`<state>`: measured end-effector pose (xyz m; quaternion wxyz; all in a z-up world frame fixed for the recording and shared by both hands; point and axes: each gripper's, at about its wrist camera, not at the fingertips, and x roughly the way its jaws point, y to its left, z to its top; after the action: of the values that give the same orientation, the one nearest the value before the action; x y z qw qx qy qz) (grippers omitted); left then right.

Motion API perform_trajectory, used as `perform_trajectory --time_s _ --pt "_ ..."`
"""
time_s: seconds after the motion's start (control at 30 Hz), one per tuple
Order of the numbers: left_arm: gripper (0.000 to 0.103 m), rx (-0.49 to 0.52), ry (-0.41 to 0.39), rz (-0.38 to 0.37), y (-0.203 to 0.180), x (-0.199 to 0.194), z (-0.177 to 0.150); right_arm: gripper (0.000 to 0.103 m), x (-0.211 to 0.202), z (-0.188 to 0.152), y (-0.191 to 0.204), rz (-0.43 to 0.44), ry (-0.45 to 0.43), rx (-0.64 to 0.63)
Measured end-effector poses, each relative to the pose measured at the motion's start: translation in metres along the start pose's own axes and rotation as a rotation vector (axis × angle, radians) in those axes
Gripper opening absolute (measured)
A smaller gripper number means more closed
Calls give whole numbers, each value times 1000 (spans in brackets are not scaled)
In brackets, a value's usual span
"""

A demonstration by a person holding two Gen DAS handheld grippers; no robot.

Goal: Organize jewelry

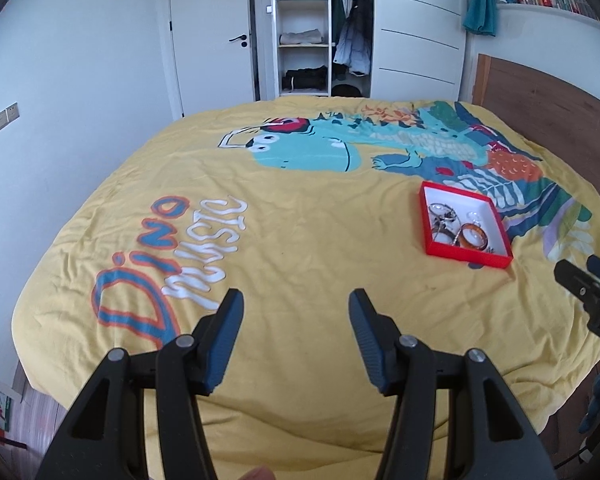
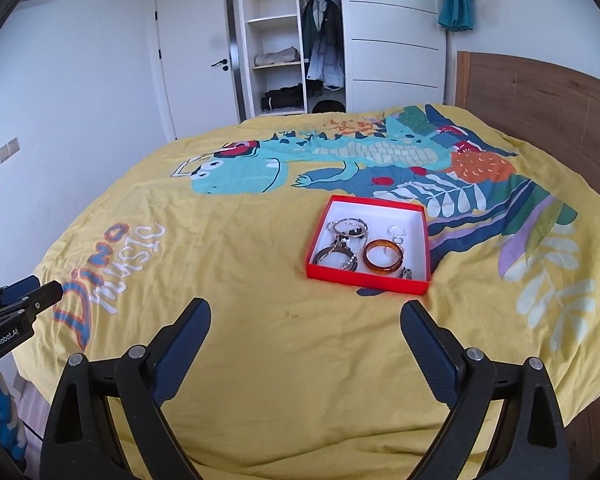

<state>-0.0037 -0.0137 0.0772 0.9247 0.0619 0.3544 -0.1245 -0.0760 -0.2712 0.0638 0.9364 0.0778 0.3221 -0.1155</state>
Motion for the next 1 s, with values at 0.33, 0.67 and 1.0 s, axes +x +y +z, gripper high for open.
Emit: perform_trajectory --time_s 0.33,0.67,1.0 --pt "63 13 8 22 1 -6 -19 103 -8 -16 10 -1 3 -48" --pt "63 9 34 46 7 -4 -32 103 -1 -23 1 -3 12 -18" --pt "63 3 59 61 15 9 -38 103 19 -30 1 7 39 -12"
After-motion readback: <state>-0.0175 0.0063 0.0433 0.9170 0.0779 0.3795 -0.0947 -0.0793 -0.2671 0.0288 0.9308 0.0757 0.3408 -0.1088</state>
